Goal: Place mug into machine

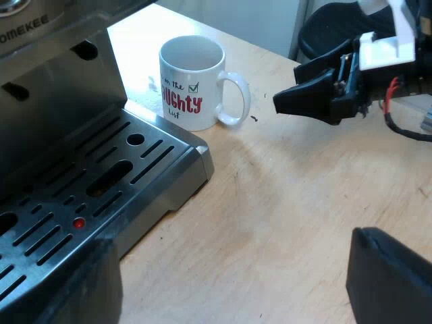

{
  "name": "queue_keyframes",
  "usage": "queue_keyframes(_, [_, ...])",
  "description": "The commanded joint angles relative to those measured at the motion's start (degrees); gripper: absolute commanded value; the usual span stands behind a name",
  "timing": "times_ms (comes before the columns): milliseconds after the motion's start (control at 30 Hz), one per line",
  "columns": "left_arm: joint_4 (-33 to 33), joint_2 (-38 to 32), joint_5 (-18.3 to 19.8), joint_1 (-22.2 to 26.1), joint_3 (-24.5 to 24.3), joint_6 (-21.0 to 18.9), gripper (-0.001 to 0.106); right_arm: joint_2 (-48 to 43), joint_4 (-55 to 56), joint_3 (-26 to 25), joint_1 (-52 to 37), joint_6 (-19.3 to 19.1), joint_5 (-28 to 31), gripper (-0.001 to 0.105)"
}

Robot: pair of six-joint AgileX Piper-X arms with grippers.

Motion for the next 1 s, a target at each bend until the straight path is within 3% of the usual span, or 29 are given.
queue_keyframes(33, [-0.7, -0.3, -0.1, -0.3, 0.0, -0.9, 0.07, 1.3, -0.9, -1.9, 3.4, -2.3, 3.0, 0.095])
queue_keyframes(167, [-0.7, -0.3, -0.1, -0.3, 0.0, -1.1, 0.07, 4.1, -2.8, -3.7, 7.8, 0.5, 15.0, 0.095])
queue_keyframes(367, [-0.7, -0.3, -0.1, -0.3, 0.0, -2.2, 0.07, 10.1, -6.9, -5.6, 8.1, 3.1, 14.0, 0.095])
queue_keyframes(1000, [-0.7, -0.3, -0.1, -0.3, 0.0, -2.2, 0.07, 22.9, -10.9, -13.4, 8.1, 3.3, 10.0, 0.095])
